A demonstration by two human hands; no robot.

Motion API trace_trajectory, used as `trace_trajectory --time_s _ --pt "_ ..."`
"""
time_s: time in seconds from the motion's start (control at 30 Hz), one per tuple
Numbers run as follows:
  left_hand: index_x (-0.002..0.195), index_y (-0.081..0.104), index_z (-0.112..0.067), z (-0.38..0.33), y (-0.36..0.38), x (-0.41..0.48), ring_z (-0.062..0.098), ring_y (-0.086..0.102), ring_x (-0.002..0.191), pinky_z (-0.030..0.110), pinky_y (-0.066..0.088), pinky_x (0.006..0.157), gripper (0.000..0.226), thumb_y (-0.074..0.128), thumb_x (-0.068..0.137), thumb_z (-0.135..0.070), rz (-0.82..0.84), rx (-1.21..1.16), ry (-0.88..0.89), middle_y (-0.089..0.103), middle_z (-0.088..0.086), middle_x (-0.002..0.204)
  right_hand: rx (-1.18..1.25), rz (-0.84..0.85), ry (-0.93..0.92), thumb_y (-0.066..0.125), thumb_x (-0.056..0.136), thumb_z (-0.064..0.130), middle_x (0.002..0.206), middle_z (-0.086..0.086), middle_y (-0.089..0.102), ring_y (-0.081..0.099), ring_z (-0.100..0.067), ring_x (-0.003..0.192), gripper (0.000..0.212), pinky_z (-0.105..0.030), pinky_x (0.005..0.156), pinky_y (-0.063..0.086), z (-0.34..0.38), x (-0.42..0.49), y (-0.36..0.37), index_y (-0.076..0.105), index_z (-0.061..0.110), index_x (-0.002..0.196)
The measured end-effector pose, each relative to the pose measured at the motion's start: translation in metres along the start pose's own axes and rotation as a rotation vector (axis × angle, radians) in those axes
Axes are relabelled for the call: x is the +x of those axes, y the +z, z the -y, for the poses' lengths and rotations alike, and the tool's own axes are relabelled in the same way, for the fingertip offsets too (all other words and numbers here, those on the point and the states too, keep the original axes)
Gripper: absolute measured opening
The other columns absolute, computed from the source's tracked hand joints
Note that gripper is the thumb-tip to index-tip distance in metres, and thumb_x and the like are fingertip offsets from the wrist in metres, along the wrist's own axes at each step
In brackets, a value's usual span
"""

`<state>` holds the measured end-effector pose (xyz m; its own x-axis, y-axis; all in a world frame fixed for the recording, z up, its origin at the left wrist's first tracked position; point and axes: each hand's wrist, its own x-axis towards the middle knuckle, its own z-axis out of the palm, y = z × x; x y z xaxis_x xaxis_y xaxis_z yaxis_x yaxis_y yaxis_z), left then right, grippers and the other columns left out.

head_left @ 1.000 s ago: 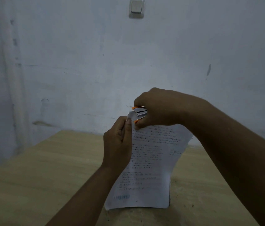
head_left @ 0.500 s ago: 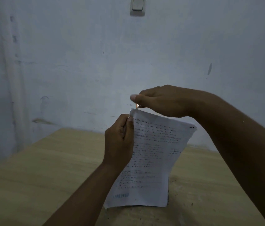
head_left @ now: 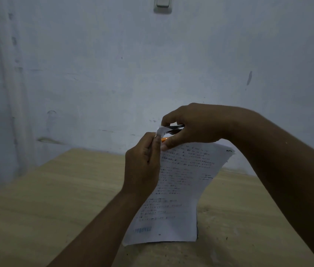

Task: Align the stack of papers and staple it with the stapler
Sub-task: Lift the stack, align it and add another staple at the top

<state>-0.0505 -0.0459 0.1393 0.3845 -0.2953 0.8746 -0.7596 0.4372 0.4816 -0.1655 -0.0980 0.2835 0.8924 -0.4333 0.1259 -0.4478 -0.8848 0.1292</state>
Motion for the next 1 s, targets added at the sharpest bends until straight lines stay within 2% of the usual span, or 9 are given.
trace_trajectory --time_s 0.17,0.27,0.37,0.53,0.63,0.73,0.8,0.87,1.0 --pt "0.085 0.064 -0.007 0.002 0.001 -0.001 -0.004 0.05 0.055 0.003 0.031 0.05 0.02 0.049 0.099 -0.008 -0.004 0.045 0.031 0.047 -0.023 0.062 0.014 -0.008 -0.047 0.065 0.077 0.065 0.083 0.024 0.049 0.049 -0.001 0.079 0.037 -0.026 0.073 0.035 0.0 0.005 -0.001 0.065 0.036 0.1" --pt "0.082 0.063 -0.006 0.003 0.001 -0.003 -0.001 0.047 0.052 0.005 0.029 0.048 0.022 0.049 0.099 -0.009 -0.006 0.065 0.031 0.045 -0.02 0.059 0.007 -0.009 -0.062 0.065 0.078 0.062 0.086 0.021 0.052 0.047 0.004 0.076 0.04 -0.024 0.069 0.036 0.0 0.005 -0.002 0.069 0.031 0.104" --pt "0.079 0.062 -0.006 0.003 0.002 -0.004 0.002 0.044 0.049 0.007 0.027 0.047 0.024 0.049 0.099 -0.007 -0.005 0.076 0.013 0.044 -0.017 0.057 0.015 -0.009 -0.086 0.066 0.08 0.059 0.092 0.015 0.061 0.054 -0.005 0.081 0.042 -0.027 0.073 0.042 0.0 0.005 -0.001 0.072 0.025 0.104" --pt "0.076 0.059 -0.007 0.005 0.003 -0.004 0.003 0.044 0.05 0.007 0.027 0.046 0.025 0.049 0.1 -0.009 0.011 0.09 0.013 0.042 -0.017 0.056 0.011 -0.016 -0.097 0.065 0.079 0.06 0.094 -0.007 0.07 0.062 -0.026 0.085 0.051 -0.044 0.075 0.052 -0.003 0.007 0.004 0.073 0.013 0.095" --pt "0.074 0.052 -0.014 0.003 0.004 -0.005 0.0 0.046 0.05 0.006 0.027 0.045 0.027 0.046 0.1 -0.011 0.022 0.076 0.008 0.04 -0.018 0.055 0.069 -0.018 -0.092 0.067 0.079 0.058 0.089 -0.01 0.069 0.063 -0.027 0.08 0.05 -0.038 0.063 0.046 -0.005 0.007 0.005 0.072 0.01 0.09" --pt "0.074 0.049 -0.016 0.003 0.004 -0.008 -0.002 0.049 0.051 0.005 0.031 0.043 0.027 0.041 0.101 -0.016 0.01 0.058 -0.026 0.04 -0.018 0.055 0.089 -0.029 -0.098 0.067 0.082 0.054 0.085 -0.01 0.069 0.062 -0.026 0.076 0.046 -0.036 0.062 0.044 -0.005 0.006 0.008 0.072 0.008 0.088" --pt "0.076 0.05 -0.015 0.004 0.004 -0.009 0.0 0.05 0.053 0.006 0.032 0.043 0.027 0.04 0.101 -0.018 0.012 0.057 -0.03 0.041 -0.017 0.054 0.106 -0.072 -0.102 0.067 0.084 0.048 0.075 -0.006 0.065 0.056 -0.024 0.067 0.043 -0.038 0.06 0.043 -0.004 0.005 0.011 0.07 0.005 0.082" --pt "0.077 0.052 -0.012 0.004 0.003 -0.008 0.002 0.049 0.052 0.007 0.031 0.043 0.027 0.04 0.101 -0.017 0.014 0.052 -0.019 0.042 -0.015 0.055 0.117 -0.13 -0.126 0.067 0.086 0.042 0.064 -0.007 0.048 0.04 -0.019 0.057 0.047 -0.035 0.055 0.032 -0.001 0.005 0.016 0.06 -0.002 0.07" --pt "0.082 0.057 -0.008 0.005 0.002 -0.006 0.013 0.048 0.053 0.012 0.029 0.041 0.029 0.038 0.101 -0.019 0.04 0.009 -0.035 0.049 -0.006 0.055 0.14 -0.173 -0.151 0.068 0.087 0.036 0.06 -0.01 0.037 0.03 -0.016 0.054 0.048 -0.031 0.052 0.025 0.001 0.003 0.016 0.047 0.003 0.059"
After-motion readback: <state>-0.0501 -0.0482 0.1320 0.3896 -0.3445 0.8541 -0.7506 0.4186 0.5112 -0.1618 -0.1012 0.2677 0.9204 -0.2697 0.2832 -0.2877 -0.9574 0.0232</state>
